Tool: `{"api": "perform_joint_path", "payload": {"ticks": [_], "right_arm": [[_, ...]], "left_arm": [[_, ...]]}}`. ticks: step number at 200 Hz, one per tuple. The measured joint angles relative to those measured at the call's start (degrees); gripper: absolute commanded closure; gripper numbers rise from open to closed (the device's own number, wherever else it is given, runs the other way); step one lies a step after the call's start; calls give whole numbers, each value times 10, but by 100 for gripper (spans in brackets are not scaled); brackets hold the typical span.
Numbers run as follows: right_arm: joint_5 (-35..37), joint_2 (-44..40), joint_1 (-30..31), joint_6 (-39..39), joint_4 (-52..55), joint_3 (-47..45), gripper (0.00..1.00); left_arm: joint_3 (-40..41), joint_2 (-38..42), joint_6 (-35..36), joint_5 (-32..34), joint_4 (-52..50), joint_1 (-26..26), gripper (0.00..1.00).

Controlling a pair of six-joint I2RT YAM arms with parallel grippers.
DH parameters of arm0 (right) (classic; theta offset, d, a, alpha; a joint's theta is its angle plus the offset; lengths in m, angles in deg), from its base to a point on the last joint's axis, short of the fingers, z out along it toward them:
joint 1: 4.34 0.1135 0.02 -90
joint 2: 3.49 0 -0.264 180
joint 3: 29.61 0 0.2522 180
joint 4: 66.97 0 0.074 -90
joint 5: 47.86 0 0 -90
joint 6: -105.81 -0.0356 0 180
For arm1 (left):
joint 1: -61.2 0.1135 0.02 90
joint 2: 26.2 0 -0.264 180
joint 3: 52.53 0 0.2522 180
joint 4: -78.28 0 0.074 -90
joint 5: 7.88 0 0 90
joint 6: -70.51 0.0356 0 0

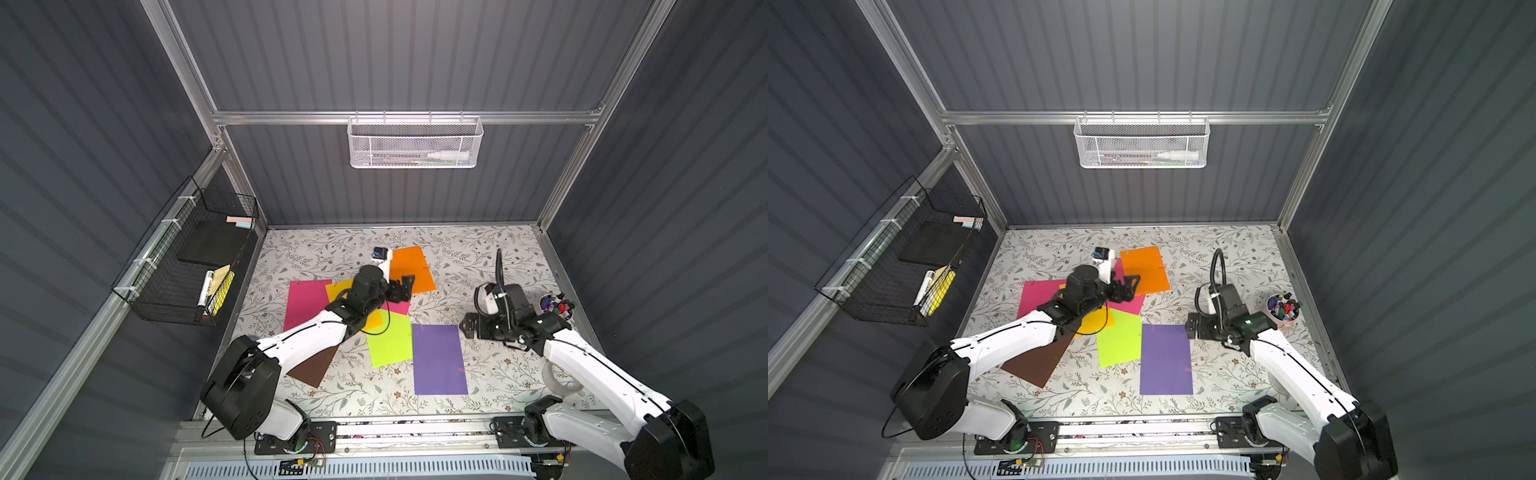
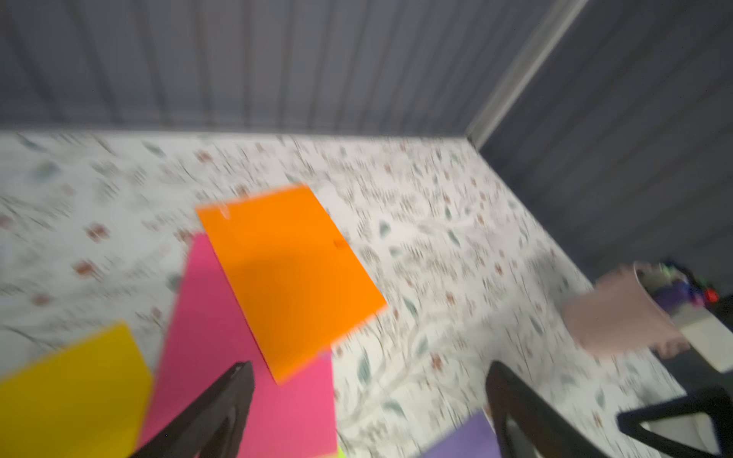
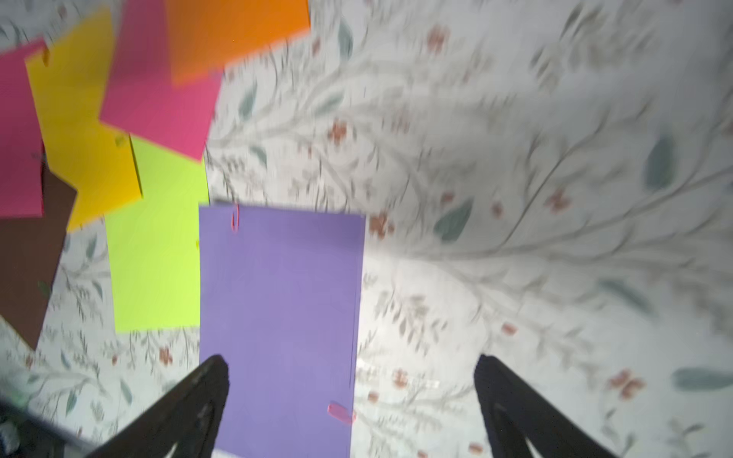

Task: Unclip the paperclips from the documents
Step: Pick up the document from the center of the board.

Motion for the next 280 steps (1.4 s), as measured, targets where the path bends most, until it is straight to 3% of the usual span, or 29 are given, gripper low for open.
{"api": "perform_joint_path", "payload": {"ticks": [44, 129, 219, 280], "right_arm": [[-31, 38, 29, -66, 21, -13, 1], [-59, 119, 29, -104, -99, -52, 6], [-70, 147, 29, -106, -170, -53, 6], [-91, 155, 29, -106, -216, -62, 5]], "left_arm": [[10, -6, -78, -57, -111, -34, 27], [49, -10, -147, -162, -188, -82, 39], [7, -99, -184, -165, -237, -118, 38], [4, -107, -192, -173, -224, -128, 39]]}}
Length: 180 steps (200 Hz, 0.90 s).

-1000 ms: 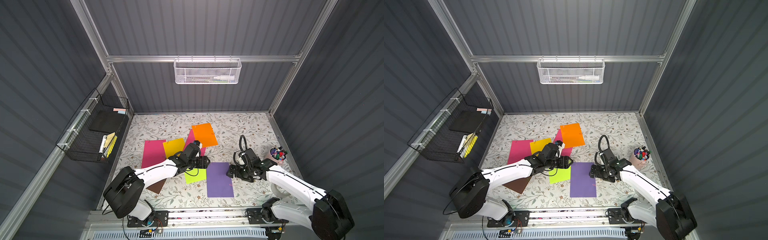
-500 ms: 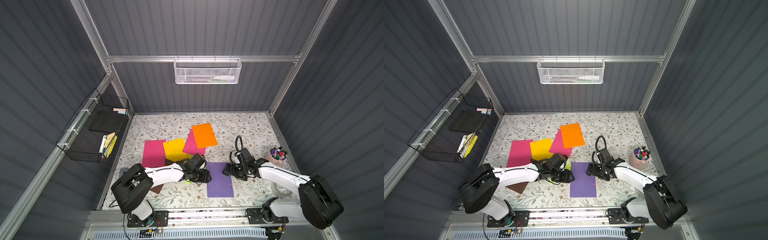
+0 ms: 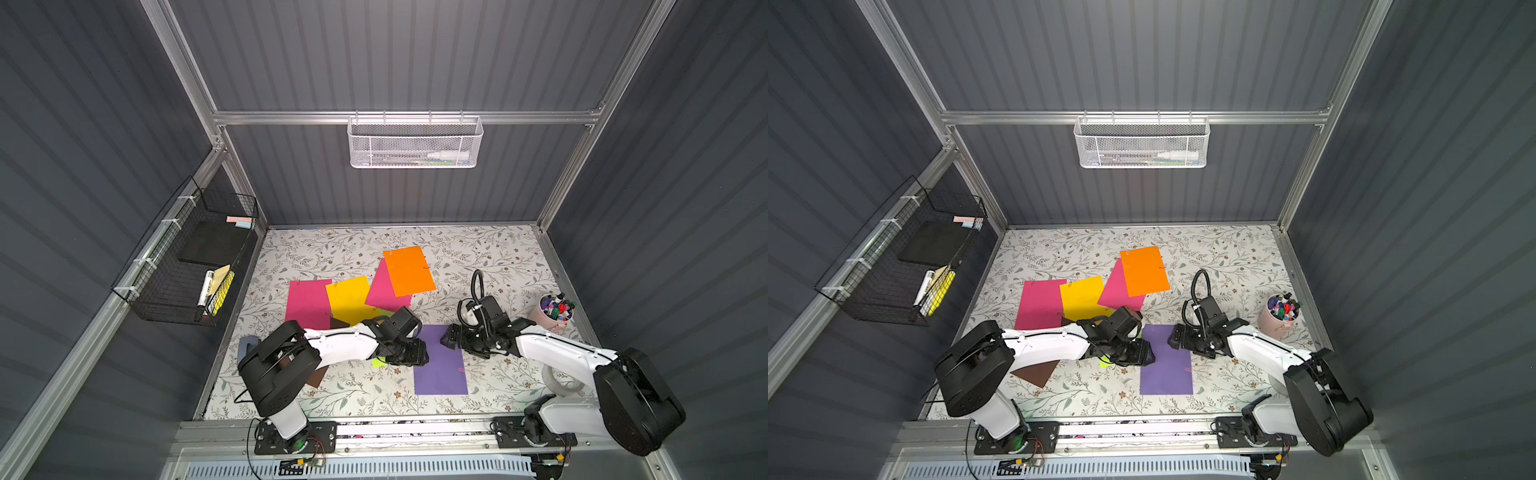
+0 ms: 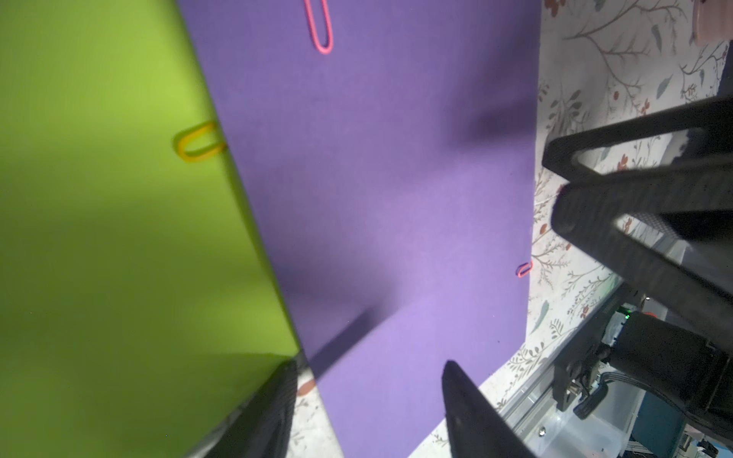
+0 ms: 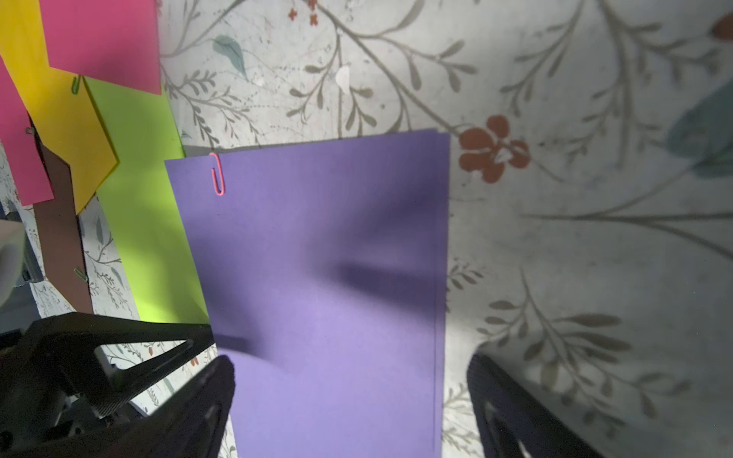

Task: Unclip the paperclips from the documents
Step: Pick up the document from the center of the board.

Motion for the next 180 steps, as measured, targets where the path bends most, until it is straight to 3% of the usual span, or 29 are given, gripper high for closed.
{"api": "perform_joint_path", "payload": {"ticks": [108, 180], "right_arm": [[-70, 87, 6, 18, -68, 45, 5], [-104, 104, 7, 41, -80, 44, 27]], "left_arm": [[12, -19, 25, -8, 68, 0, 48], [31, -17, 31, -5, 111, -1, 48]]}}
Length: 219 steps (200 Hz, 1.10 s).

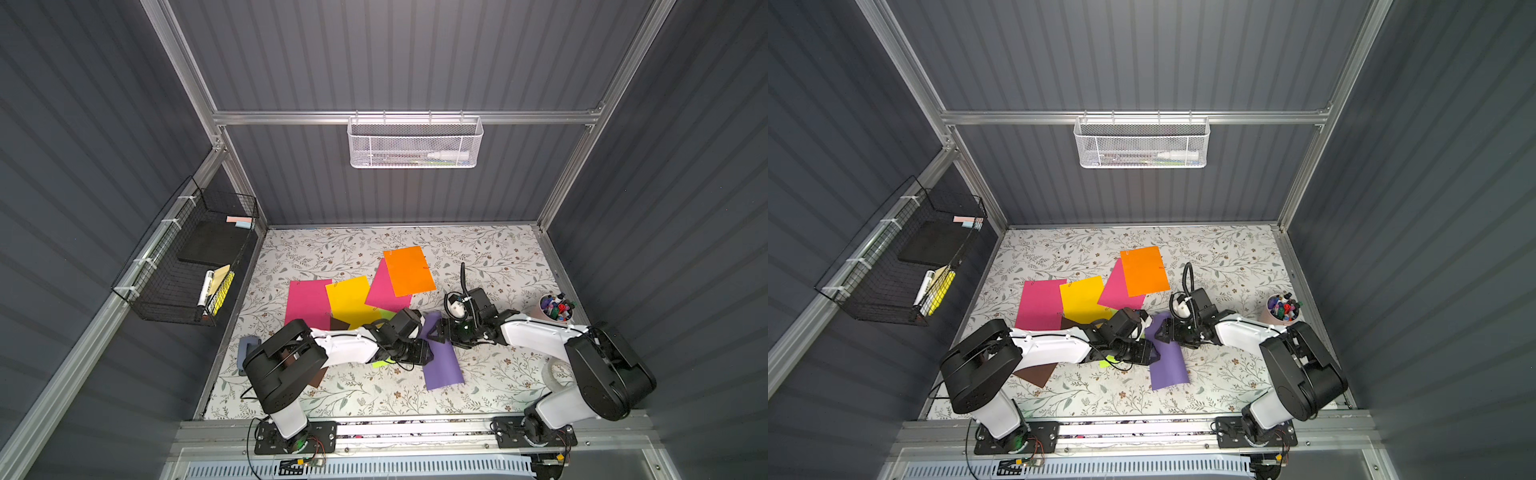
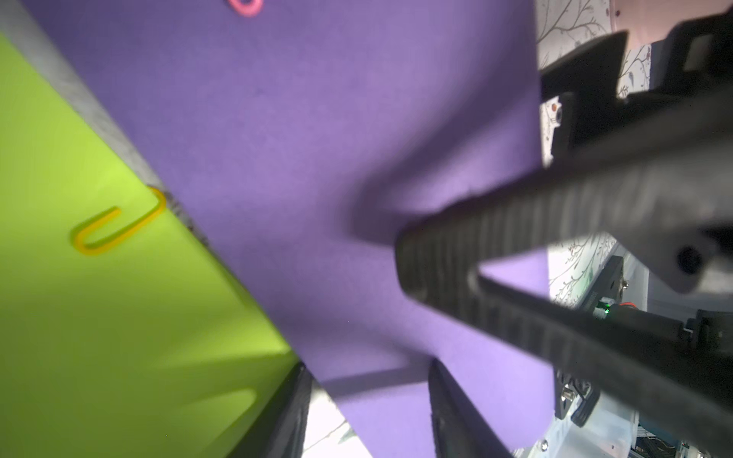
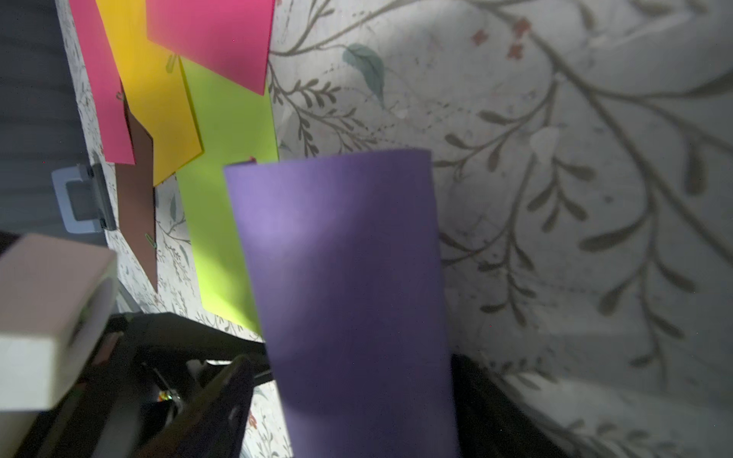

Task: Unclip the paperclips from the documents
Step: Pick up the document from the center of the board.

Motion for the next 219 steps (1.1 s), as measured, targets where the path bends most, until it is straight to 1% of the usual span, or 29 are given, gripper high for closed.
{"api": "perform_joint_path", "payload": {"ticks": [14, 24, 33, 41, 54, 58, 84, 99, 120, 131, 167, 178, 189, 219], "right_arm": [[-2, -2, 0, 4, 2, -4, 39], [5, -5, 0, 2, 11, -8, 50], [10, -10, 0, 5, 21, -11, 59], [16, -16, 0, 12, 33, -15, 62], [28, -30, 0, 14, 55, -20, 72], [33, -35, 0, 11, 61, -21, 74], [45, -63, 0, 25, 78, -20, 77], [46, -80, 0, 31, 82, -20, 81], [44, -111, 0, 40, 88, -19, 82], [40, -131, 0, 45, 89, -18, 82], [14, -203, 0, 52, 90, 4, 82], [5, -224, 0, 52, 86, 14, 82], [-9, -239, 0, 52, 81, 26, 83], [-53, -248, 0, 45, 61, 62, 83]], "left_arm": [[0, 0, 0, 3, 1, 0, 48], [0, 1, 0, 4, 1, 0, 48], [0, 3, 1, 7, 0, 0, 47], [0, 5, 2, 11, -2, -2, 46], [0, 10, 2, 17, -8, -3, 45], [0, 12, 2, 19, -12, -3, 44], [4, 30, 4, 23, -40, -3, 38], [8, 49, -1, 25, -59, -3, 34], [9, 103, -10, 23, -70, 7, 31], [10, 140, -12, 13, -63, 24, 29], [14, 252, -9, -30, 11, 119, 13], [16, 270, -5, -49, 39, 137, 11], [16, 274, 3, -69, 65, 145, 11], [34, 259, 17, -121, 142, 156, 14]]}}
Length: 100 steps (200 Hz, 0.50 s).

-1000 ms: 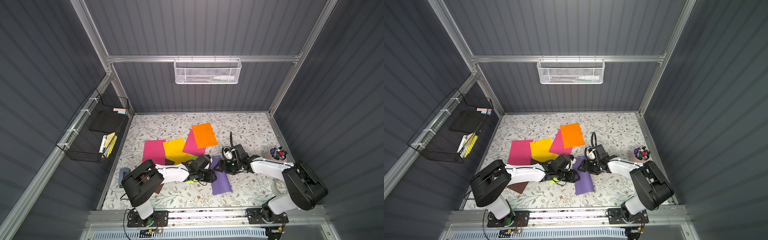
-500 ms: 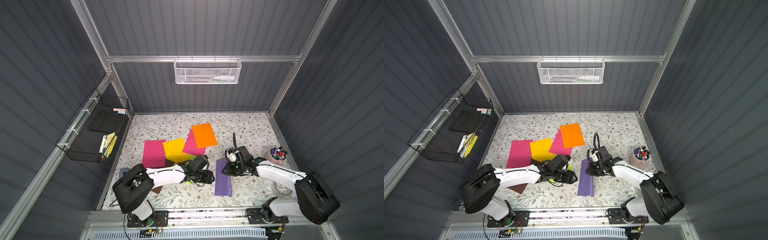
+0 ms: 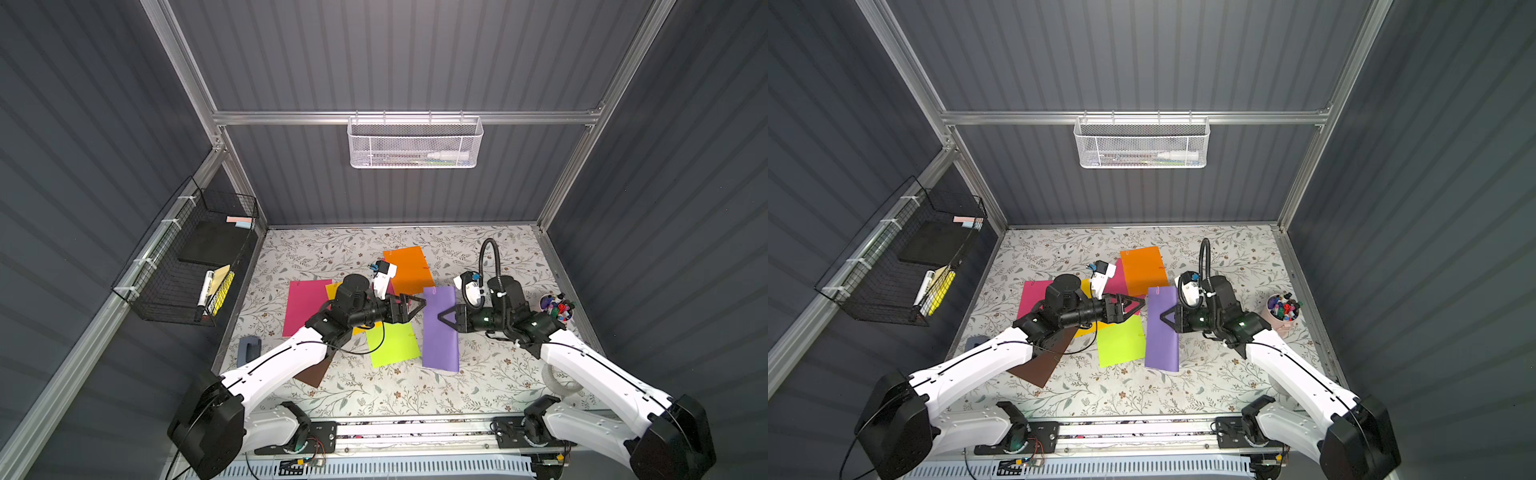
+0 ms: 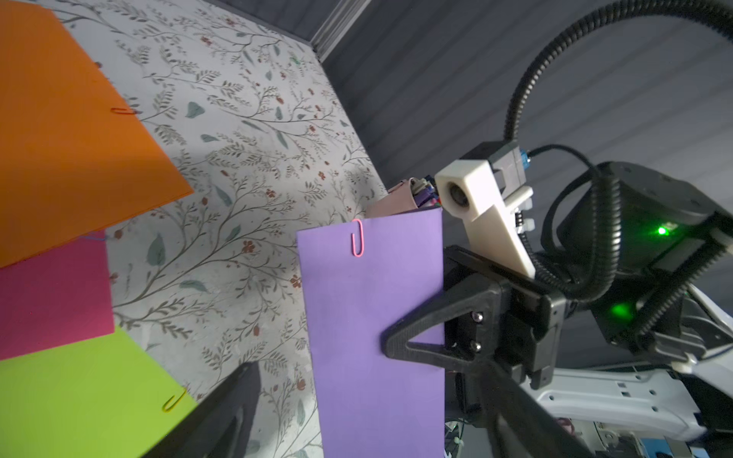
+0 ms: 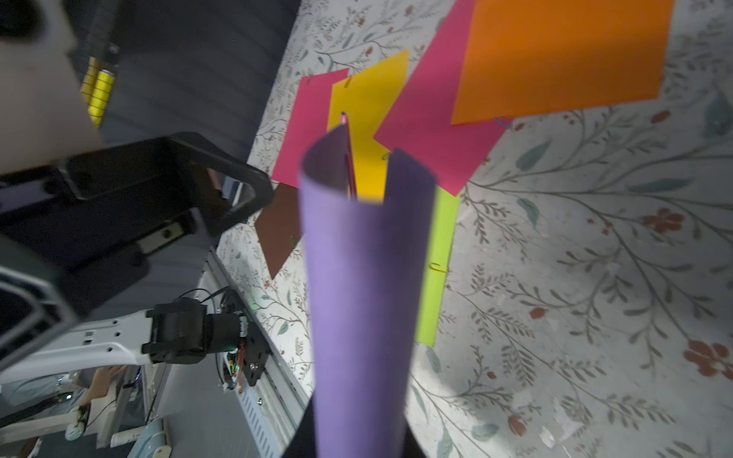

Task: Unclip the paperclips from the documents
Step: Pick up the document from the center of the board.

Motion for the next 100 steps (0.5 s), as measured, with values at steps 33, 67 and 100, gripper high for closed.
{"api": "perform_joint_path", "payload": {"ticks": [33, 67, 100], "right_arm": [[-35, 1, 0, -12, -21, 19, 84], [-77, 21, 0, -25, -45, 20, 84], [-106, 31, 0, -33, -66, 20, 84]], "left_arm": [[48, -16, -9, -64, 94, 38, 17], [52, -35, -9, -109, 158, 51, 18], [51, -57, -15, -147, 211, 51, 24]]}}
